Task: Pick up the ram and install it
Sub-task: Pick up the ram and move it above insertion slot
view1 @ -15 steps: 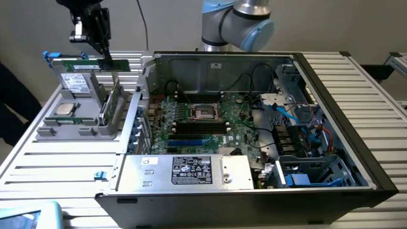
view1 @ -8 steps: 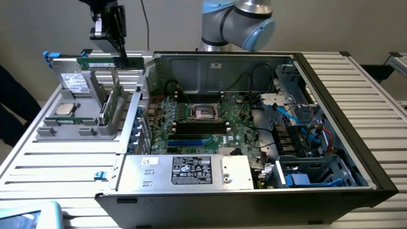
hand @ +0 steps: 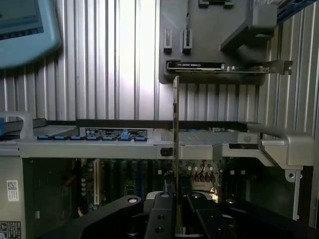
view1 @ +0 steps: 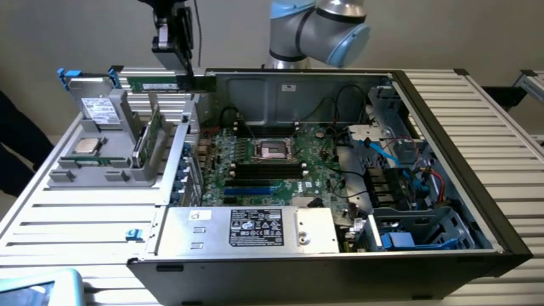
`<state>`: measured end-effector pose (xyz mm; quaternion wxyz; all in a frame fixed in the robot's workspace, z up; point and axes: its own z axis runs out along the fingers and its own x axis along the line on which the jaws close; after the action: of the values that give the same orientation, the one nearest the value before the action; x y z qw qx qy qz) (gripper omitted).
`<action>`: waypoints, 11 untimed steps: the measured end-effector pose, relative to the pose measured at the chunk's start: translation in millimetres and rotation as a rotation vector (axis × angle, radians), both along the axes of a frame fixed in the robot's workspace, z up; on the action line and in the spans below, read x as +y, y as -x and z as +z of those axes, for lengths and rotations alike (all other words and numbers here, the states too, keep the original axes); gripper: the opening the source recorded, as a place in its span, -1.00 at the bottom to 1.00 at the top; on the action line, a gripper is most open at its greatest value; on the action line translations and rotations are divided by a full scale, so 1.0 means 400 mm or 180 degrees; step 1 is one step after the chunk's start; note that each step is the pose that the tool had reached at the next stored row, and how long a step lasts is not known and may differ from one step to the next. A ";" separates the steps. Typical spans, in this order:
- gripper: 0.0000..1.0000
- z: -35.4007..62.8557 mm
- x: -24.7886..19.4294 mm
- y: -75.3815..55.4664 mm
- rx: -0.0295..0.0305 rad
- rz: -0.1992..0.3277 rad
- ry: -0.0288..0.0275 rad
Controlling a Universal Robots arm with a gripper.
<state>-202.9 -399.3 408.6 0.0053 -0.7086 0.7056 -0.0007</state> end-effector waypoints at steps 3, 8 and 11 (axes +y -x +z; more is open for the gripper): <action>-0.70 0.000 0.000 -0.034 0.0000 0.0000 0.0000; -0.70 -0.001 0.000 -0.092 0.0000 0.0000 0.0000; -0.70 -0.003 0.000 -0.125 0.0000 0.0000 0.0000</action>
<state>-152.8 -399.2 407.3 0.0053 -0.7086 0.7056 -0.0006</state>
